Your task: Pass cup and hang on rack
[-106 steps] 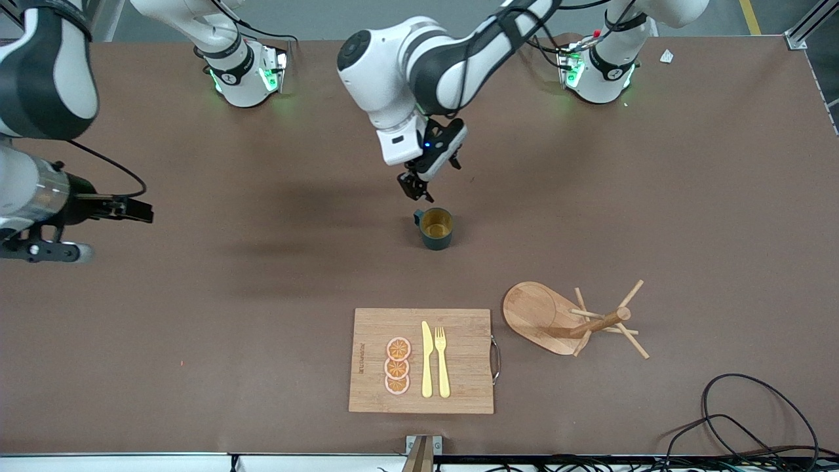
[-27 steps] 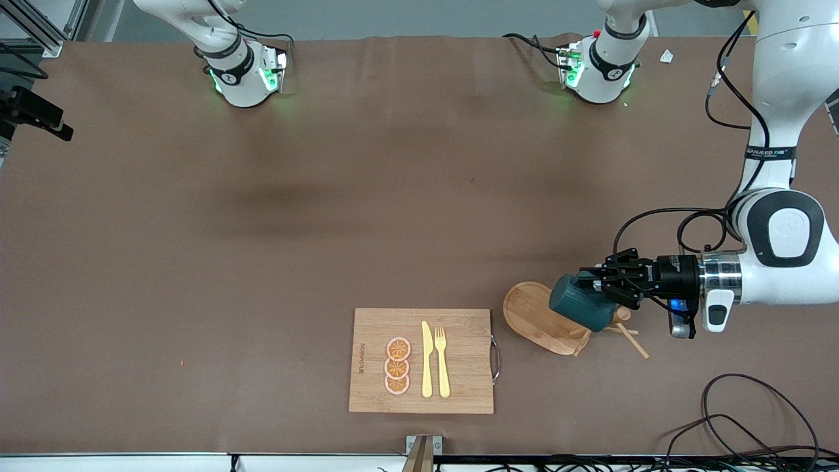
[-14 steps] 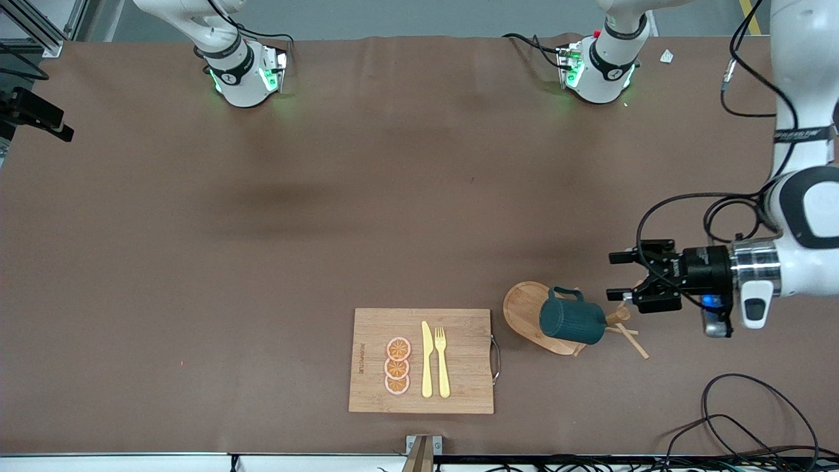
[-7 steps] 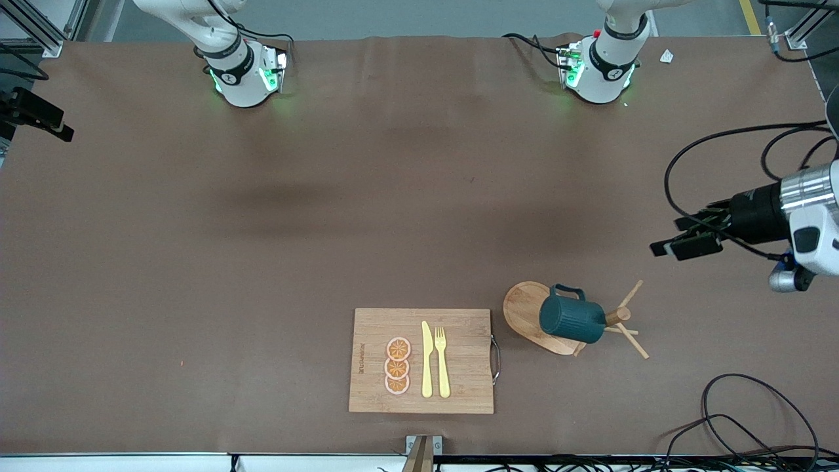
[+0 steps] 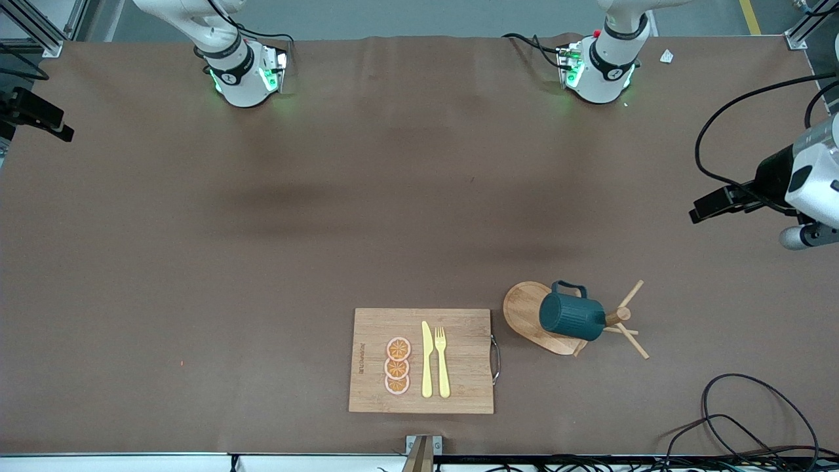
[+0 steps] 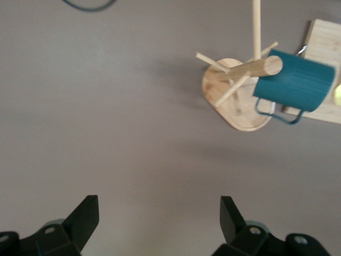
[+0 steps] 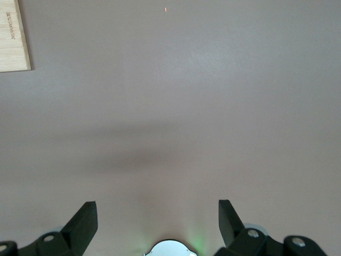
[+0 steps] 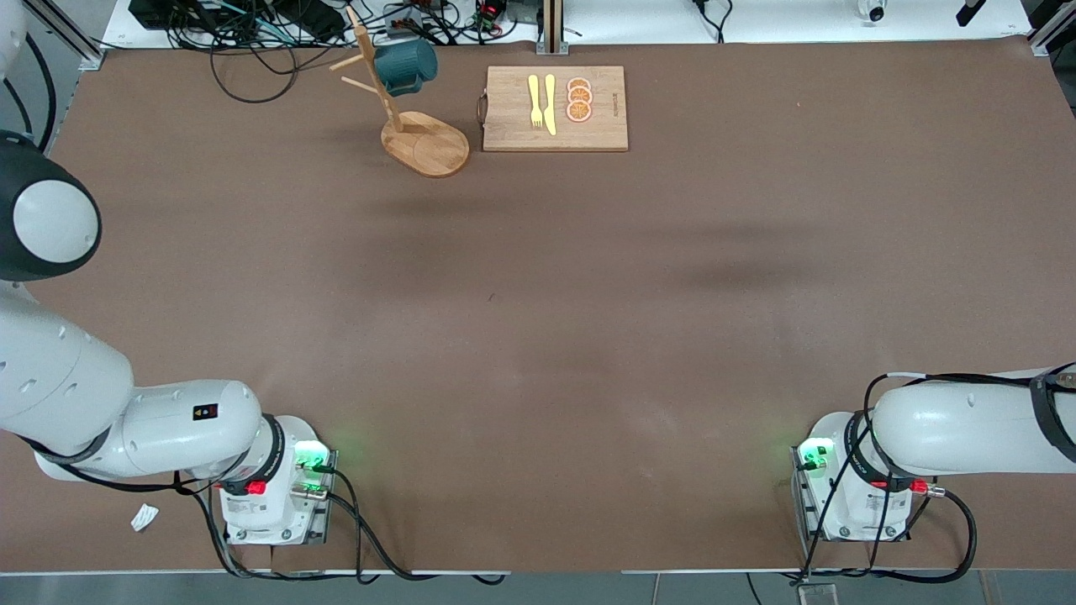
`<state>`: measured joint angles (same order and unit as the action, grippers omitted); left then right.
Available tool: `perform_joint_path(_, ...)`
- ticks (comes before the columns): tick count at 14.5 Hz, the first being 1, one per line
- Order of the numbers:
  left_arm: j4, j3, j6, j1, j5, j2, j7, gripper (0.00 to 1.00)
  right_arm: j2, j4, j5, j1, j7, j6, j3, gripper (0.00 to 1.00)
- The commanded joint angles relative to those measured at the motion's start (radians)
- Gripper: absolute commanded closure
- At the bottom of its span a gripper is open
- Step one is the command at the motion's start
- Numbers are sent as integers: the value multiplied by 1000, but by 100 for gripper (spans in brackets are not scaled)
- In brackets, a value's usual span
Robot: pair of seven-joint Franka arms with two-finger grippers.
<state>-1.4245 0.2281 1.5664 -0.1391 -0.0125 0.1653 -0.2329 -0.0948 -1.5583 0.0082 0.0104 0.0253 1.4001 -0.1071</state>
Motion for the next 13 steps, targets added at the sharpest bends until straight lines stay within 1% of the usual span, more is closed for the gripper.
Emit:
perform_joint_path(1,-17,2,-6,-1,-43,-41,87,0,-9,-13,-1,-9,12,5,6,0)
perform_joint_path(2,-13,-1,-6,-5,-41,-41,90,0,-9,-13,-1,-9,12,5,6,0)
perform_joint_path(4,28,2,-8,-5,-30,-33,87,0,-9,-13,-1,-9,12,5,4,0)
perform_joint_path(8,33,5,-9,13,-23,-38,75,0,-9,-13,-1,-7,12,2,6,0)
perform_joint_path(9,33,-6,-9,36,-23,-38,76,0,-9,-13,-1,-6,12,-1,6,0)
perform_joint_path(11,27,-73,-8,87,-23,-46,87,0,-9,-11,-1,-4,10,-4,6,0)
perform_joint_path(13,24,-117,-8,125,-23,-55,92,0,-10,-11,3,-4,13,-4,6,0)
